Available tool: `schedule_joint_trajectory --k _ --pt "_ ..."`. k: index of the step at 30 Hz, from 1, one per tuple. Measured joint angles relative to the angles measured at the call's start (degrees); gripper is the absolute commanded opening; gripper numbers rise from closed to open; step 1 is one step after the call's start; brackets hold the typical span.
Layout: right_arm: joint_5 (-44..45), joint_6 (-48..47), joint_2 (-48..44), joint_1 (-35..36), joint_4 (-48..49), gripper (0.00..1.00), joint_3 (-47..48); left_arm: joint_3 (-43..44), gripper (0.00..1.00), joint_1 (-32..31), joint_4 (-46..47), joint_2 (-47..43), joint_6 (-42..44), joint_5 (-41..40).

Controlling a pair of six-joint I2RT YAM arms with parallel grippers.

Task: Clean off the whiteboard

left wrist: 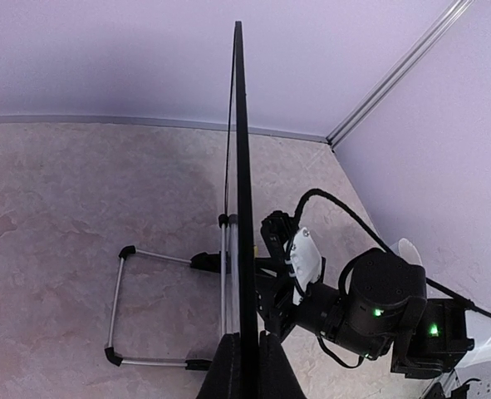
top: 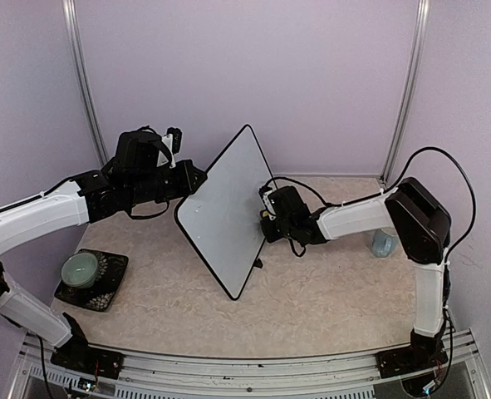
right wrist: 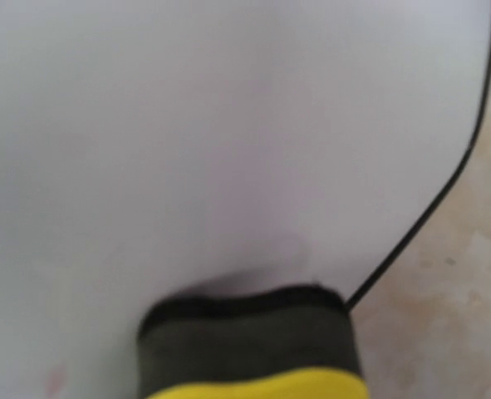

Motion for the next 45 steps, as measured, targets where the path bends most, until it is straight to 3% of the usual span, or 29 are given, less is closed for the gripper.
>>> schedule_joint_trajectory --k 16,33,45 --pt "-2.2 -3.2 -6.3 5.7 5.2 0.00 -8.0 -0.7 0.00 0.0 0.4 -0.4 -0.1 -0.2" --pt "-10.8 -2.1 -11.2 6.2 6.9 0.00 -10.3 -1.2 0.00 0.0 1.0 -0.7 0.0 0.0" --pt "1.3 -0.4 -4.8 -2.4 -0.4 0.00 3.8 -1.2 0.00 0.0 1.2 -0.7 0.3 0.7"
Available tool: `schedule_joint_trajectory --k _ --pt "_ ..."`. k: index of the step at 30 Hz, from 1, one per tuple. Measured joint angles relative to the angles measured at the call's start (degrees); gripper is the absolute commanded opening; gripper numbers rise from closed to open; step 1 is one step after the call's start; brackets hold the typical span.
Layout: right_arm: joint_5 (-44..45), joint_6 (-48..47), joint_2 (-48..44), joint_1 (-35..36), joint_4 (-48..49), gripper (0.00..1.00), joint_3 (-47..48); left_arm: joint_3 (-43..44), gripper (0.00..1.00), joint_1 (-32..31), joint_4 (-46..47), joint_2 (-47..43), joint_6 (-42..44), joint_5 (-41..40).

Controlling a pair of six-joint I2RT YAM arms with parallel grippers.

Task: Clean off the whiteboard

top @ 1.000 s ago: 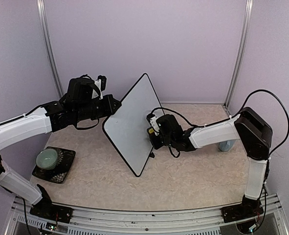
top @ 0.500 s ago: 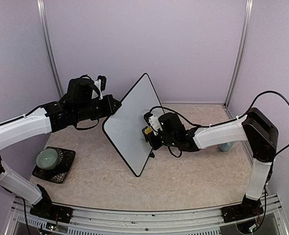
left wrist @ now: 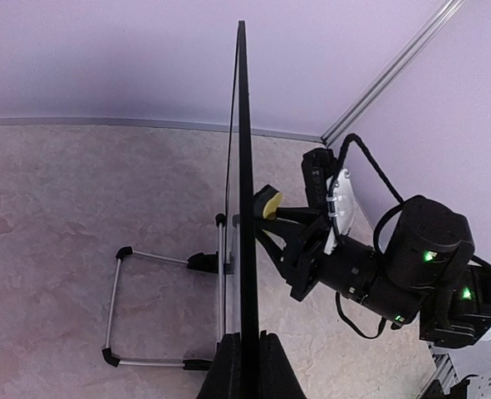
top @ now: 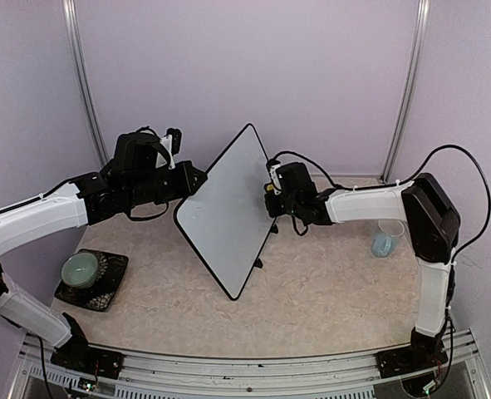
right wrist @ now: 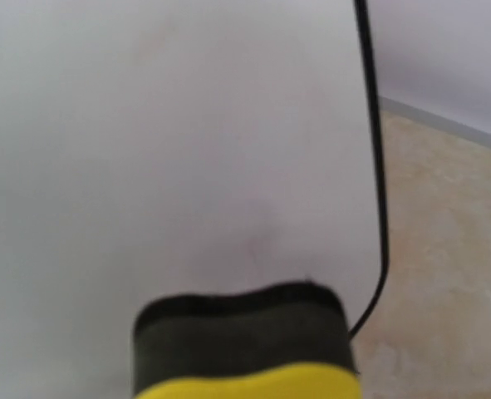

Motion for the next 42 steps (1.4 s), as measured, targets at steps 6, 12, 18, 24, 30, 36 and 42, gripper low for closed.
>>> schedule_joint_trajectory --k 6,12,18,24,30,36,42 --pt "2.6 -3.0 6.3 0.5 -2.2 0.00 3.5 0.0 0.00 0.0 0.0 0.0 0.0 -0.1" --pt "1.9 -5.4 6.8 0.5 -0.5 0.00 1.2 0.0 0.00 0.1 -0.3 0.0 -0.2 -0.6" --pt "-0.8 -7.7 5.2 1.7 2.8 0.00 -4.8 0.0 0.00 0.1 -0.3 0.0 -0.4 -0.7" --pt "-1.8 -10.1 2.5 3.8 4.8 0.00 -7.7 0.0 0.00 0.1 -0.3 0.0 -0.4 -0.9" --pt "-3.3 -11.6 -1.0 6.8 7.9 0.00 -10.8 0.0 0.00 0.1 -0.5 0.0 -0.4 -1.0" --pt "-7.4 -11.6 -4.0 8.4 10.8 0.00 -14.2 0.0 0.00 0.0 -0.5 0.0 -0.4 -0.9" --pt "-9.5 -9.1 -6.0 8.5 12.4 0.00 -15.7 0.0 0.00 0.0 -0.4 0.0 -0.3 -0.7"
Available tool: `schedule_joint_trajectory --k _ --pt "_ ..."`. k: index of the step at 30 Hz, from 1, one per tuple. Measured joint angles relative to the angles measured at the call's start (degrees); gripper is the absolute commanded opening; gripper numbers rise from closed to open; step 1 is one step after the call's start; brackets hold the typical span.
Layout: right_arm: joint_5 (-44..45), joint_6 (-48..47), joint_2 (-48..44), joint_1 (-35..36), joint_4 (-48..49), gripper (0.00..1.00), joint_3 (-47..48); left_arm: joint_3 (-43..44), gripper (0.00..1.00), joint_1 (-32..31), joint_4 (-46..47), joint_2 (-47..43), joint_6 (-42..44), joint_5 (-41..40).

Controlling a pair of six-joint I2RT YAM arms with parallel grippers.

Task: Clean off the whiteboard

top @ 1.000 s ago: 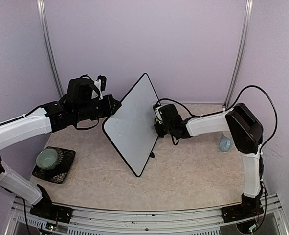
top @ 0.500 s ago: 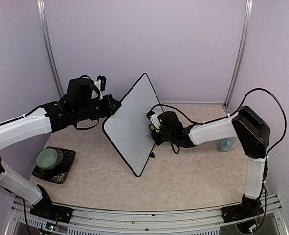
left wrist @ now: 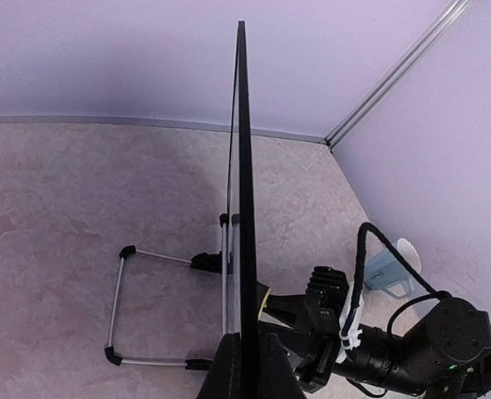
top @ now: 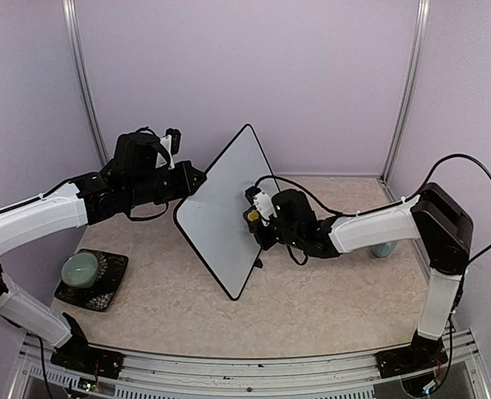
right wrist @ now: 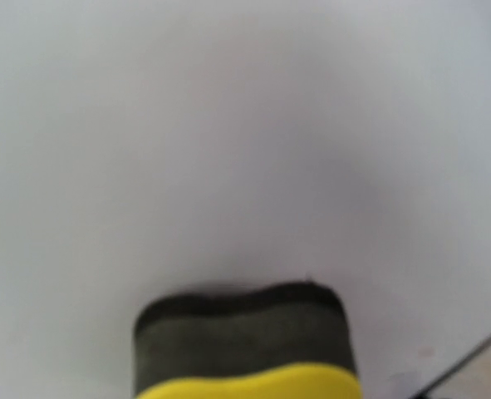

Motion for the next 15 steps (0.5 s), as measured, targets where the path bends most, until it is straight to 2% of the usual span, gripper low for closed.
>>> schedule_joint_trajectory --k 3,7,15 --pt "5.9 2.6 0.1 -0.5 -1.9 0.00 2.5 0.0 0.00 0.0 0.1 0.0 0.0 0.2" --pt "9.4 5.0 0.5 -2.7 -2.9 0.00 5.5 -0.2 0.00 0.0 0.3 0.0 0.0 0.3" --pt "4.5 8.9 3.2 -7.3 -5.5 0.00 8.6 -0.3 0.00 0.0 0.7 0.0 0.0 0.5"
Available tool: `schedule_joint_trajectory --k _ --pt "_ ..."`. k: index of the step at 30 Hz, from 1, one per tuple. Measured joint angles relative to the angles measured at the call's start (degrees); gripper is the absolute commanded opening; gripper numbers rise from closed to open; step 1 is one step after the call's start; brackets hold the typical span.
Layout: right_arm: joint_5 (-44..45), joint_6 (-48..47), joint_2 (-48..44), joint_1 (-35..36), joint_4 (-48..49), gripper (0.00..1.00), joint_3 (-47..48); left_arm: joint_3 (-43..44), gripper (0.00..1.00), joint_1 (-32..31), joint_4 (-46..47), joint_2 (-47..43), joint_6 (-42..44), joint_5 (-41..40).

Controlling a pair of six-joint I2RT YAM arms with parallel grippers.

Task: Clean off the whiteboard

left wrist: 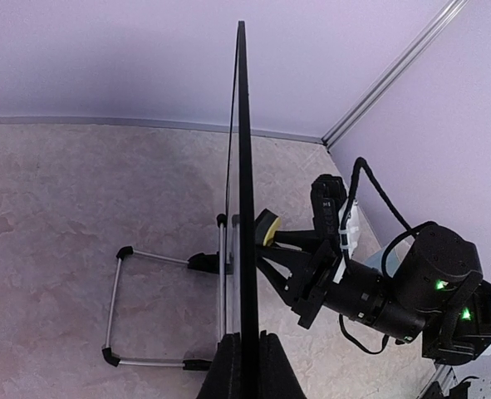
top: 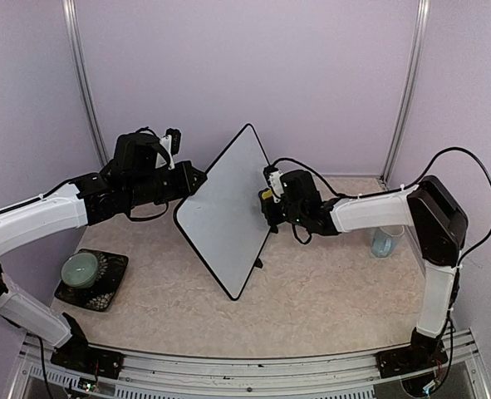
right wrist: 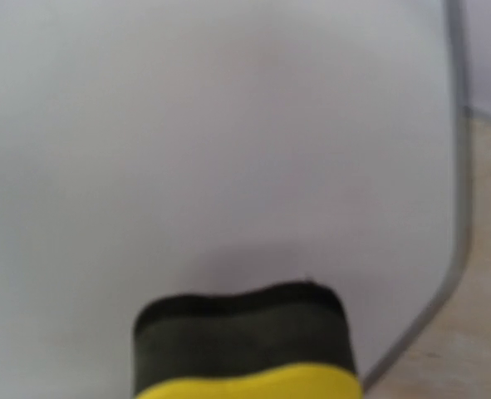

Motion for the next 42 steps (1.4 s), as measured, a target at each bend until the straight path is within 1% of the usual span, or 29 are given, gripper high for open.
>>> schedule_joint_trajectory --k 4,9,20,26,32,42 --pt "-5.7 1.2 1.2 0.0 -0.3 0.00 1.2 -0.3 0.00 0.0 0.3 -0.1 0.0 0.1" --pt "-9.6 2.1 1.7 -0.3 -0.3 0.00 1.2 -1.1 0.00 0.0 0.9 -0.5 -0.5 -0.4" --pt "-13.2 4.3 1.7 -1.5 2.2 0.00 -0.3 -1.5 0.00 0.0 1.6 -0.6 -1.1 -0.3" --pt "-18.1 7.5 1.6 -3.3 4.3 0.00 -1.6 -1.7 0.00 0.0 1.9 -0.7 -1.0 -0.1" --pt "-20.3 11.2 1.6 -4.9 6.0 0.00 -2.2 -1.9 0.00 0.0 2.1 -0.9 -1.0 -0.1" --pt "-26.7 18.8 3.2 -7.2 12.1 0.00 -3.4 -1.9 0.00 0.0 2.2 -0.9 -0.8 0.1"
